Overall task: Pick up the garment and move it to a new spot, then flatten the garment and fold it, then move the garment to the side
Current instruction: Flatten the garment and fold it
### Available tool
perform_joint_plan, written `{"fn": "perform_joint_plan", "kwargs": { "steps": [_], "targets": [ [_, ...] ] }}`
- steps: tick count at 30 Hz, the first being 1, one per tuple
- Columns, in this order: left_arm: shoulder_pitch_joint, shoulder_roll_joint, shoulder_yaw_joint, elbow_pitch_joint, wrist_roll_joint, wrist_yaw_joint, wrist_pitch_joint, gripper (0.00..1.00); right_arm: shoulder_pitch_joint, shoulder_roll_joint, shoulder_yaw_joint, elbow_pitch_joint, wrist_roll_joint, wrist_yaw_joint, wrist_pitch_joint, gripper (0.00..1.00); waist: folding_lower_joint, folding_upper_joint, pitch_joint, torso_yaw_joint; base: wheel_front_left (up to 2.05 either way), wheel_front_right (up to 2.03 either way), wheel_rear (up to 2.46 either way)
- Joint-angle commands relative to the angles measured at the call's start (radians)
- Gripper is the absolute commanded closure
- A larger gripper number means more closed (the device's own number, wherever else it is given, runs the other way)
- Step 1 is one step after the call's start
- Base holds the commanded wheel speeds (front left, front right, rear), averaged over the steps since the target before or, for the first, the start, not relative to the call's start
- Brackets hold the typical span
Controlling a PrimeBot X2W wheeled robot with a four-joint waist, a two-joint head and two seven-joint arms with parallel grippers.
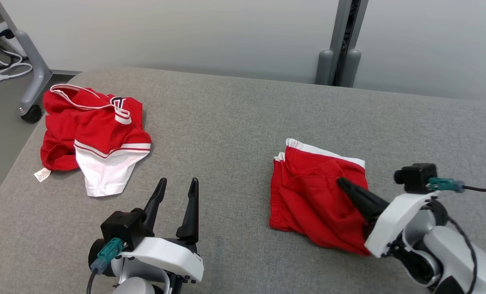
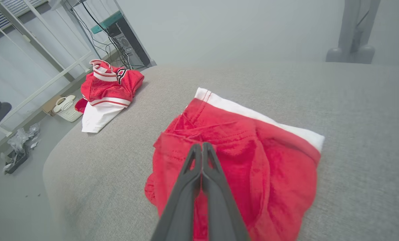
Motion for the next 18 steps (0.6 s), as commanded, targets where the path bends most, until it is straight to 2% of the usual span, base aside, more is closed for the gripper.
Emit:
{"fn": "perform_joint_plan", "kwargs": {
  "steps": [1,9,18],
  "targets": [
    [-0.003,0.005,0.003,-0.003,-0.003,0.005,-0.002,0.00,-0.004,-0.028,-0.031,0.016,0.013,0.000,-0.015,1.00,0.0000,-0.0001,0.007,0.013,0.00,0.00,0.00],
    [-0.006,0.008,0.009,-0.009,-0.004,0.007,-0.006,0.00,0.011,-0.084,-0.121,0.046,0.034,0.000,-0.032,1.00,0.0000,-0.0001,0.027,0.039,0.00,0.00,0.00],
    [-0.032,0.008,0.008,-0.010,0.002,0.000,-0.006,0.00,-0.043,-0.076,-0.084,0.152,0.002,0.000,0.024,1.00,0.0000,-0.0001,0.072,0.074,0.00,0.00,0.00]
  ]
}}
